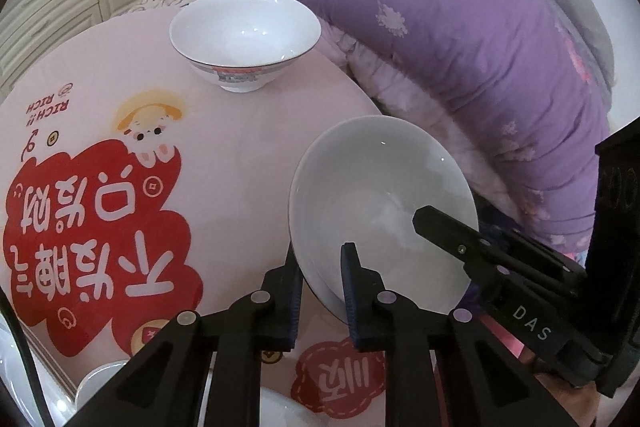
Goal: Organize plates and bowls
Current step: 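Close both grippers on the rim of the second white bowl, then carry the held bowl over the first bowl and lower it inside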
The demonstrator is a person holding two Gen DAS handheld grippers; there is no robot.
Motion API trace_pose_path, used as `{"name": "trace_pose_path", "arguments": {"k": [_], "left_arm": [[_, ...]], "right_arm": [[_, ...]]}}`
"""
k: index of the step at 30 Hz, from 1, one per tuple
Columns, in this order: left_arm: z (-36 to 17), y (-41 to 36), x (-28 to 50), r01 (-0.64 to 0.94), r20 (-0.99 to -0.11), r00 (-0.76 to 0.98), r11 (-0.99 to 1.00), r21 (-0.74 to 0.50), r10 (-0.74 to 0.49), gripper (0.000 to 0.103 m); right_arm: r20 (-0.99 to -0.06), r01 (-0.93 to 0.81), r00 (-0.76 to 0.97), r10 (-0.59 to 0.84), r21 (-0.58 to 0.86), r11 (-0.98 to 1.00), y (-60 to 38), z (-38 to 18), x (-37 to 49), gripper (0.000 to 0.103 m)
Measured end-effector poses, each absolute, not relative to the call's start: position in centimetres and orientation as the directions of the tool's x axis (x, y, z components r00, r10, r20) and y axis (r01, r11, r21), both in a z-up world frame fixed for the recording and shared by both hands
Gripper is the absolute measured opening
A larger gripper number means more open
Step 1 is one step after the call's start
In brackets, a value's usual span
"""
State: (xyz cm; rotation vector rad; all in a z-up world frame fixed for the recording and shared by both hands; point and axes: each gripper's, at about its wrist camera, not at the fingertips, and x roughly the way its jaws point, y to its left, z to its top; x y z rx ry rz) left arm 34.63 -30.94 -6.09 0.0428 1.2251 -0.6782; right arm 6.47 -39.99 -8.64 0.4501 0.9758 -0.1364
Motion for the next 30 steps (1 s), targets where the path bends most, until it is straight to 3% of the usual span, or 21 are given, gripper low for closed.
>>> {"name": "trace_pose_path", "arguments": {"k": [13, 30], "left_arm": [[-2.4, -28.4, 33.5, 0.503, -0.853, 0.211, 0.801, -0.324, -0.477, 0.015], [4.8, -18.1, 28.2, 0.478, -0.827, 0.288, 0.821, -0.313, -0.484, 0.015]], "right_arm": [[-0.803, 0.269, 0.588, 0.100, 0.310, 0.912, -38.3, -5.9, 6.3, 0.019], [-0.766, 0.092, 0.608, 0.208, 0.329, 0.940, -30.8, -1.2, 5.3, 0.020]]}}
